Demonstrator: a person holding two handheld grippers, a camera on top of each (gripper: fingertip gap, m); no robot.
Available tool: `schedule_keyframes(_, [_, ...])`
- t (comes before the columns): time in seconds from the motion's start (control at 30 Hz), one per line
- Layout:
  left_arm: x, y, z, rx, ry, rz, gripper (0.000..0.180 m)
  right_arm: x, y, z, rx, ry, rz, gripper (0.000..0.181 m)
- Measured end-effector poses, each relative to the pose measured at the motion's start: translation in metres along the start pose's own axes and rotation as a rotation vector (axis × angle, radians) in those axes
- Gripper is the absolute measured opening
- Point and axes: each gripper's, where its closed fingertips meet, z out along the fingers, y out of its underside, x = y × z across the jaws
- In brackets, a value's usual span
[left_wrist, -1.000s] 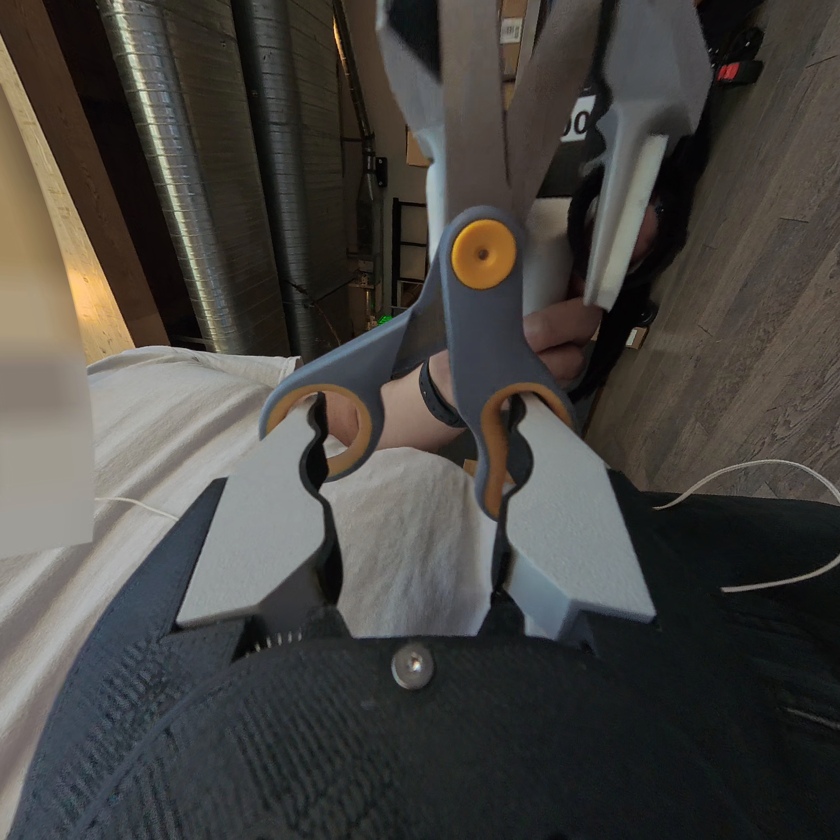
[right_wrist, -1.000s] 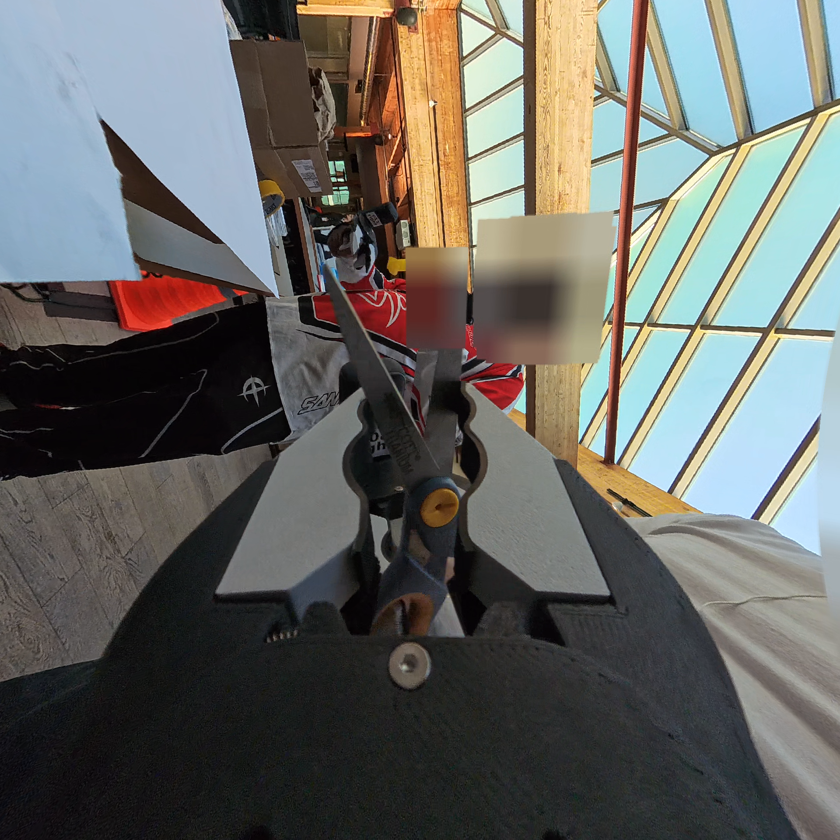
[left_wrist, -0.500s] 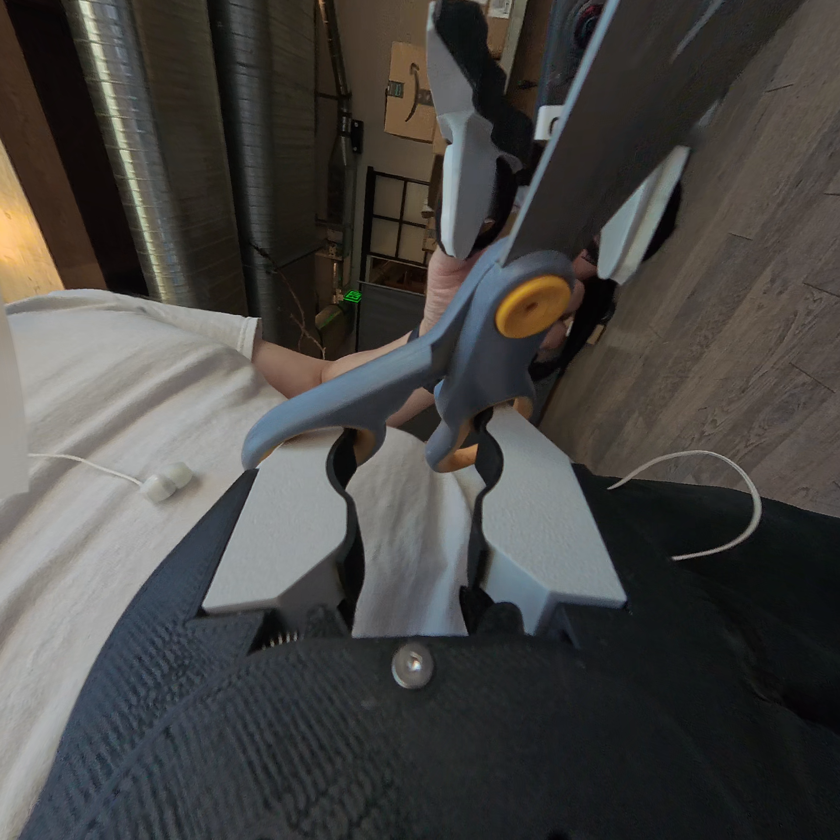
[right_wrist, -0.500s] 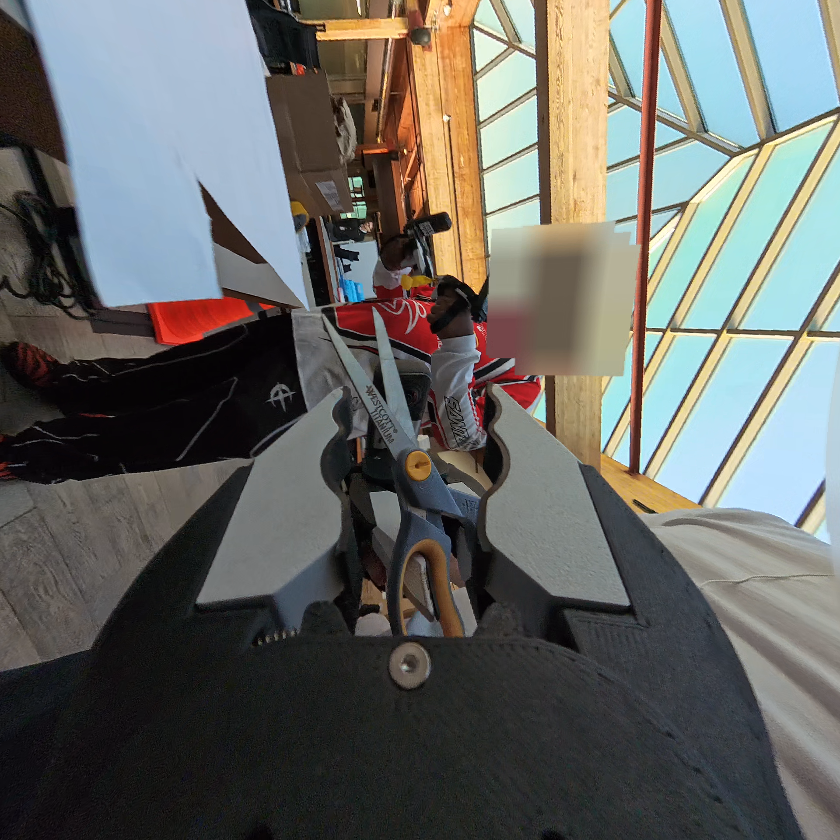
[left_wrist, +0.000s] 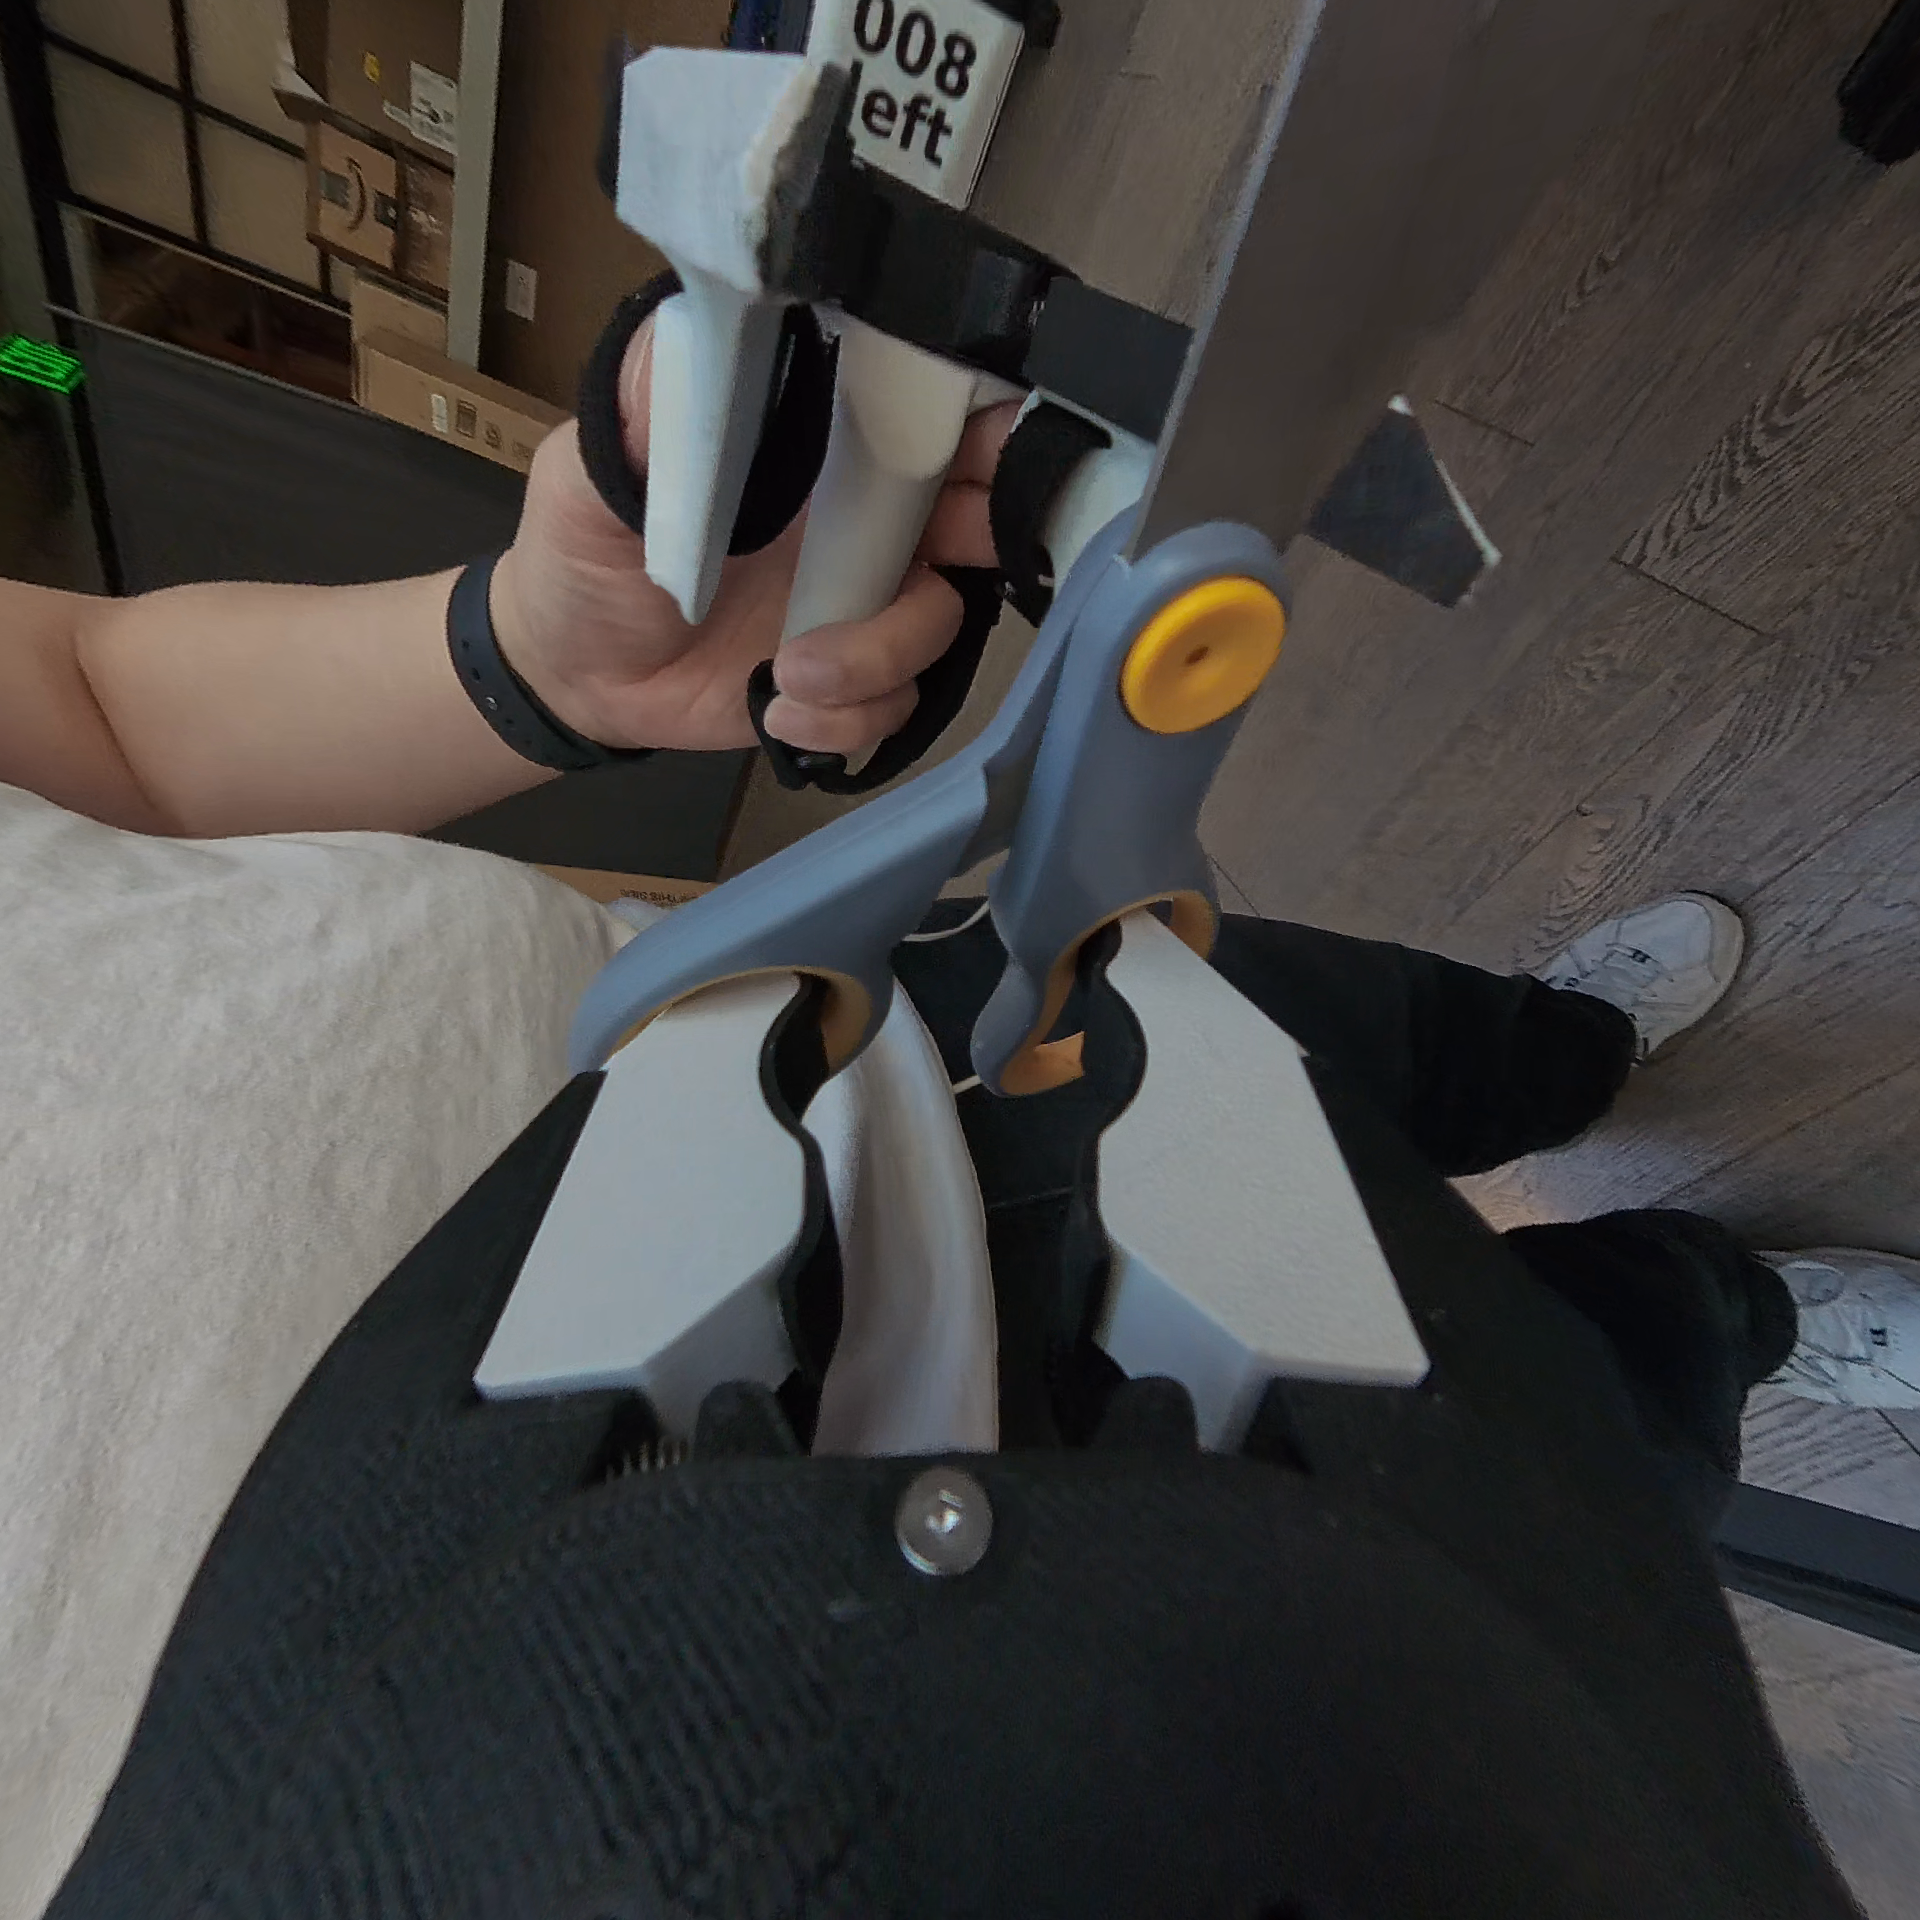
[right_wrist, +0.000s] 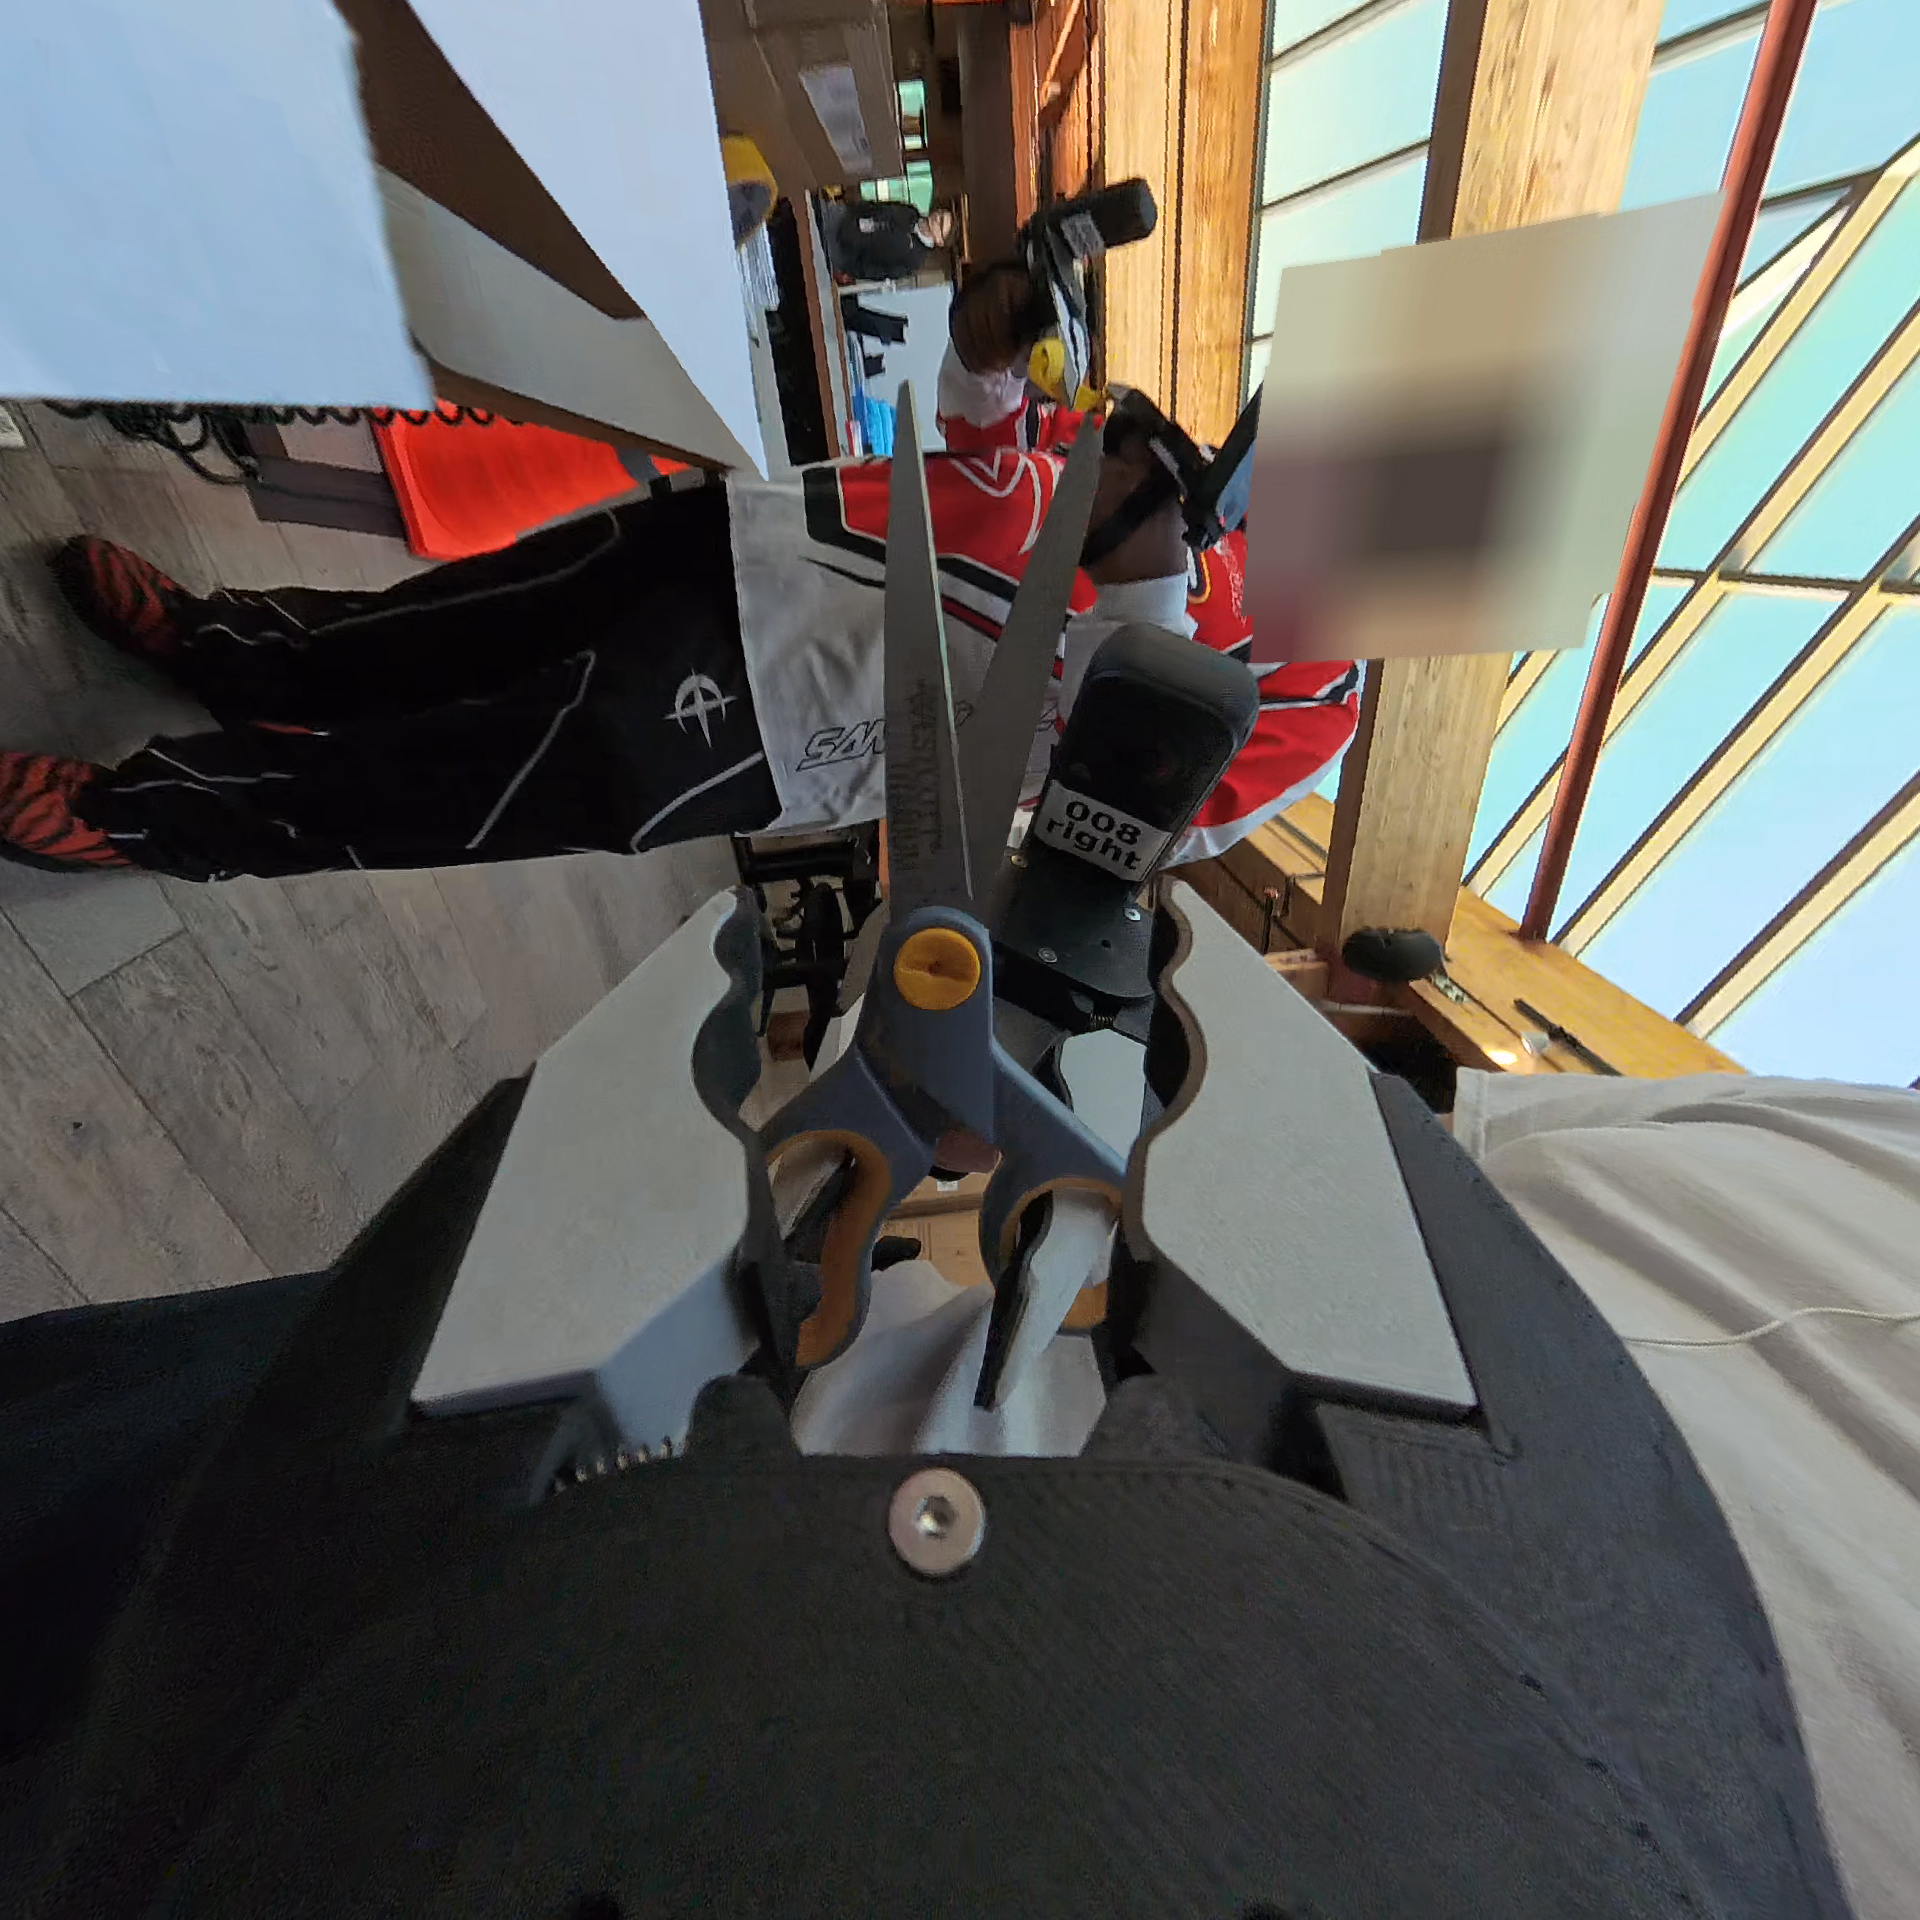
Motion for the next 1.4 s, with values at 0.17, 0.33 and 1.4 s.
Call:
schedule_keyframes(0.17, [0.0, 0.001, 0.002, -0.009, -0.004, 0.001, 0.045, -0.004, 0.008, 0.019, -0.122, -0.023, 0.025, 0.021])
schedule_keyframes(0.33, [-0.02, -0.044, -0.021, 0.35, -0.336, 0.246, 0.044, 0.011, -0.024, 0.011, 0.083, 0.067, -0.068, 0.019])
schedule_keyframes(1.4, [-0.034, -0.013, -0.001, 0.232, -0.475, 0.254, 0.043, -0.056, -0.089, -0.082, 0.351, -0.049, -0.013, 0.02])
